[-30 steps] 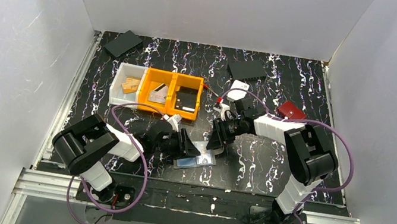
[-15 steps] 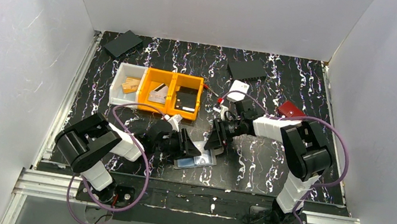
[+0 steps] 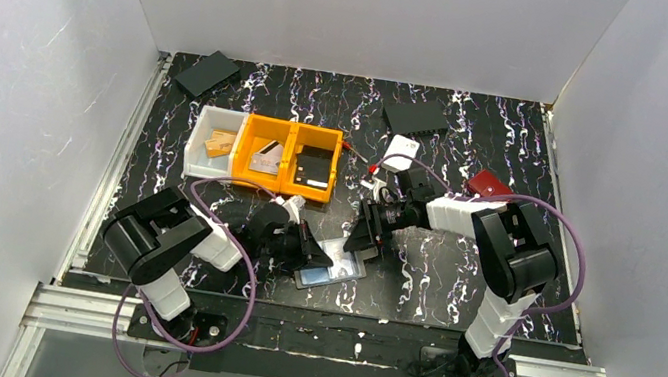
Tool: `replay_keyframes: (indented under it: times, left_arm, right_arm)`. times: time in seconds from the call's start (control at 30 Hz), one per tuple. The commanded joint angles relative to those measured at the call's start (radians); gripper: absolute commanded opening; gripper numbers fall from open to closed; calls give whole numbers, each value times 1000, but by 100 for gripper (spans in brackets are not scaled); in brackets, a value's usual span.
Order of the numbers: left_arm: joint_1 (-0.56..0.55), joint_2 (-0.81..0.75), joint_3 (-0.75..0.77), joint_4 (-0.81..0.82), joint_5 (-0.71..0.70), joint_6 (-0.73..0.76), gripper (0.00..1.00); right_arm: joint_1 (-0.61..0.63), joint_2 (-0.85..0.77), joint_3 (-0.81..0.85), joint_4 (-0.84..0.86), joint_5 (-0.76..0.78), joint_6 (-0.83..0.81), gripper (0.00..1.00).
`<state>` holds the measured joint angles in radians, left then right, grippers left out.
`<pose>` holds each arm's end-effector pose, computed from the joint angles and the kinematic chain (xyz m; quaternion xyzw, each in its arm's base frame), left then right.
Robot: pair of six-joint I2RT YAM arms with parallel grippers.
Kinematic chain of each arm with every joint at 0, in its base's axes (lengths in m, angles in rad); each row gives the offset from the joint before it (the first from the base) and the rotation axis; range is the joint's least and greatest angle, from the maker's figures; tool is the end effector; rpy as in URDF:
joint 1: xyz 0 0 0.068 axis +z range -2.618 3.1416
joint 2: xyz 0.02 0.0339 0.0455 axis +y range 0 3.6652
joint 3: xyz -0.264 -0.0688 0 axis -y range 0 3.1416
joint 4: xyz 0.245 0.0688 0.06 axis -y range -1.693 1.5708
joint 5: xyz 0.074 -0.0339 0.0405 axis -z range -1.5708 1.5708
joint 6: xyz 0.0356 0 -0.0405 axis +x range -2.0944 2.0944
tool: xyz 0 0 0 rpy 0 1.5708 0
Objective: Take the credit cards out of the card holder
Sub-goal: Remove the credit card from the card holder.
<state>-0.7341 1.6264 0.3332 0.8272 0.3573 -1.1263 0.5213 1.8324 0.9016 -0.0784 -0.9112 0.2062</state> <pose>0.1813 -0.1804 0.1097 -0.0718 0.8398 -0.5044 0.1873 0.2754 0.1906 0.1267 -0.2558 0.8330 0.4836 0.0822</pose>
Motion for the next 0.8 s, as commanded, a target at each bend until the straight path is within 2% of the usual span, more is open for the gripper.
replay_keyframes:
  times: [0.0,0.2,0.5,0.67,0.77]
  left_arm:
    - [-18,59,-24,-88,-34,24,0]
    - [-10,57,-57,-15,-20,20,0]
    - [18,82,-145,283,40,8,0]
    - [20,170,-168,520,84,3,0]
    - [21,208,-169,594,101,1,0]
  right_arm:
    - [24,15,4,-43,33,-36,47]
    - [-9,-45,7,-56,-39,-95,54]
    - [-17,-123,-6,-81,-183,-228,55]
    - [-14,-115,-22,-48,-216,-212,56]
    - [-9,-98,-19,-53,-190,-187,55]
